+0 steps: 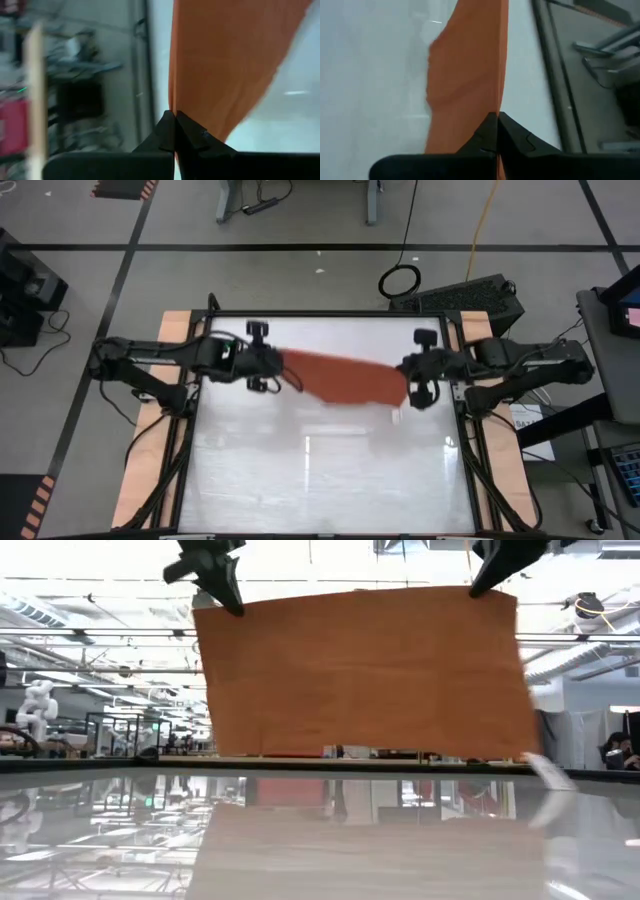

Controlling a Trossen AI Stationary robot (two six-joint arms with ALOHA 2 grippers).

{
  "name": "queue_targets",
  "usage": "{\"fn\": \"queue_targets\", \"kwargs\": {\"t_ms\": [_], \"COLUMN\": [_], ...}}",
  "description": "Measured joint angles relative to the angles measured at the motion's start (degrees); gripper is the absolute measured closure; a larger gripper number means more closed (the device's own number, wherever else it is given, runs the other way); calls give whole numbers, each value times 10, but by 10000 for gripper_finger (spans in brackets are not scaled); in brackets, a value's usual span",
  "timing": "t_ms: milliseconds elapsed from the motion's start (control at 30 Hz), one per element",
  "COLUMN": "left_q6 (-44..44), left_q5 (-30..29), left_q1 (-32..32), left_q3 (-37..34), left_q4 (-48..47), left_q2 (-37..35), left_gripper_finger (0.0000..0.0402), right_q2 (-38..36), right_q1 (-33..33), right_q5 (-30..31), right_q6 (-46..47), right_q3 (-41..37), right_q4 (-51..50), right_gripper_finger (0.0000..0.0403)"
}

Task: Roll towel
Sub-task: Roll the orange towel

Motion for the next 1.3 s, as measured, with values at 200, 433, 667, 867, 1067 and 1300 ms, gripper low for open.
{"fn": "queue_targets", "kwargs": {"t_ms": [200,433,667,867,1067,1300], "left_q6": [-13,-63,-149,-194,-214,-227], "left_q5": [57,133,187,187,206,260], "left_q1": [14,-53,-120,-172,-209,-239], "left_q3": [-6,-88,-200,-235,-236,-235], "left_q4": [3,14,98,162,195,222], "left_q2": [-3,15,53,94,132,152], "left_gripper_finger": [400,400,400,400,393,337], "right_q2": [2,11,74,154,223,257], "right_q1": [-13,42,109,167,207,245], "right_q5": [-61,-177,-209,-210,-229,-228], "right_q6": [14,61,145,202,248,288], "right_q3": [-13,-169,-323,-344,-345,-342], "right_q4": [3,154,368,450,519,538], "right_gripper_finger": [403,403,403,403,391,326]}}
